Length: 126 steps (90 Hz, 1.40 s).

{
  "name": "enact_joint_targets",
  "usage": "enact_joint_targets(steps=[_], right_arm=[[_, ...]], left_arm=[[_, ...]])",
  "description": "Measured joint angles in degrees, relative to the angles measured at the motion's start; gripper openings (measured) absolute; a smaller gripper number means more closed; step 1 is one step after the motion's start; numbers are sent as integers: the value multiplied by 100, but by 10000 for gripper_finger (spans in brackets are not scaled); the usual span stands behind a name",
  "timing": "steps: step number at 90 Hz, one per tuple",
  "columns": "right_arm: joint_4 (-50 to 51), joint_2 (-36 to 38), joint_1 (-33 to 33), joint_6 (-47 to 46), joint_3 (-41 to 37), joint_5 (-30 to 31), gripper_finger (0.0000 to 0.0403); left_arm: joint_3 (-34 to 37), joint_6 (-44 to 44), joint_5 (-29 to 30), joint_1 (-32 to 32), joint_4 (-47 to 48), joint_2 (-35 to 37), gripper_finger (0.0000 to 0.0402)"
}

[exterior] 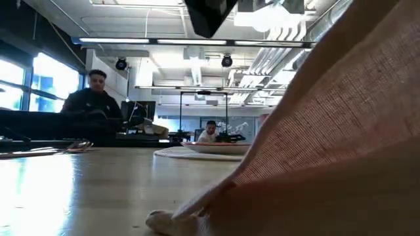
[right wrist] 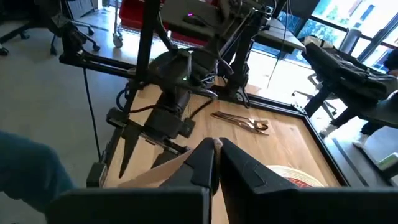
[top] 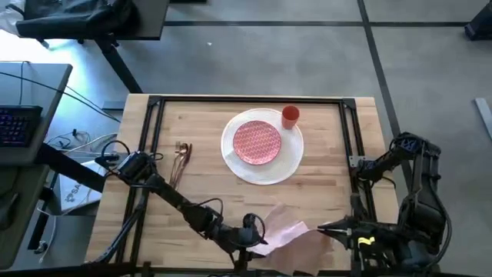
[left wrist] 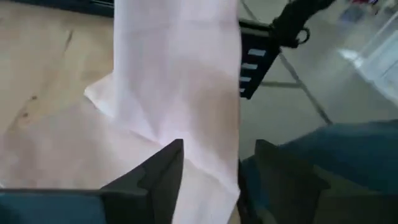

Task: Set table place
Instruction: Fold the napkin

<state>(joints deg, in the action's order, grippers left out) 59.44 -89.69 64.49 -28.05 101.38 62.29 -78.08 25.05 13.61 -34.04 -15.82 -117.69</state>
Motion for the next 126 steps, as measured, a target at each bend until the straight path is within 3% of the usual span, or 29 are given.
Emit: enact_joint_targets(steps=[13,31,52,64,80,96,110,118,126], right_arm=[[4,0,-1,0,0,5,0],[8,13,-33,2,0,56,0],[2,175,-295,0,13,13,0],[-44,333,-354,142,15,-3,0],[-270,501,-350,382,20,-3,0],[-185,514,-461,395,22,-314,0],[886,496,-957,-424,5,-794,0],[1292,495,-1257,-581,-38,-633,0],[1296,585,-1439,-381,-43,-6,0]], left_arm=[[0,31,-178,32,-130,0,240],[0,320,-101,26,-800,-259,245],[0,735,680,30,-422,-538,233],[0,836,1369,16,359,-470,183],[0,835,2021,9,1585,-288,33],[4,882,3498,-121,3268,571,2],[2,900,4570,-111,4938,1850,0],[2,869,5090,-78,5642,2605,0],[2,422,5443,-44,5847,3304,0]])
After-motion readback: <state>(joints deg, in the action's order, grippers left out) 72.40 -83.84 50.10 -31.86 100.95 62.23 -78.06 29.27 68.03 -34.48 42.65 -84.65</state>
